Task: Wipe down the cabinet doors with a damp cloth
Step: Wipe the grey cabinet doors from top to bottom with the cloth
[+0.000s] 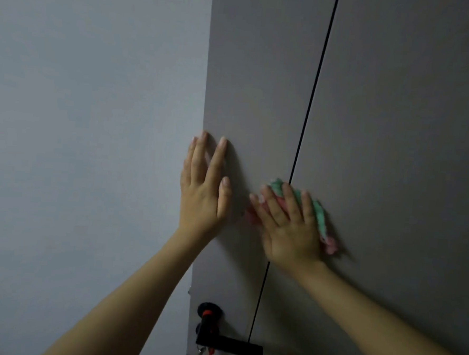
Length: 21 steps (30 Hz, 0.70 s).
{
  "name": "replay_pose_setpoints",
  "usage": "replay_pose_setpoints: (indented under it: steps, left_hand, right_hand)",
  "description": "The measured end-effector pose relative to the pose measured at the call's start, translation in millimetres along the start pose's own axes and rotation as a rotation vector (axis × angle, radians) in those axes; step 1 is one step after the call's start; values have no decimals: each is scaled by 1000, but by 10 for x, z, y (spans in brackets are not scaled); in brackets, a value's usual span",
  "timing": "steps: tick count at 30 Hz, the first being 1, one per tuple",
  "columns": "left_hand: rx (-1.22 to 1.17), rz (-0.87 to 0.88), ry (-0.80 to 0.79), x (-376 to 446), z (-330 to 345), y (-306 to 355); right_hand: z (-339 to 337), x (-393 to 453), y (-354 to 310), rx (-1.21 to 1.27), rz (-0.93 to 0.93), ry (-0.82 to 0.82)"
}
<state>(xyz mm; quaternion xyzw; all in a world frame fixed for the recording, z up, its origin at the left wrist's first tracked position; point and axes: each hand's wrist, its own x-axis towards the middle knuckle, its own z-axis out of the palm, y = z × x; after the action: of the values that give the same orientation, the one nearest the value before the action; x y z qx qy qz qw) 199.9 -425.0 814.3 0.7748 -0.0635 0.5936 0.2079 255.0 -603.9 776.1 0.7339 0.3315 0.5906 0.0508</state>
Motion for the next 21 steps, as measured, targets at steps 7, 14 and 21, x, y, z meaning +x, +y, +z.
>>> replay_pose_setpoints:
  steps: [7, 14, 21]
  left_hand:
    - [-175, -289, -73, -569, 121, -21]
    - [-109, -482, -79, -1059, 270, 220]
    - [-40, -641, -79, -1612, 381, 435]
  right_hand:
    - [124, -420, -79, 18, -251, -75]
    - [114, -329, 13, 8, 12, 42]
    - [186, -772, 274, 108, -332, -4]
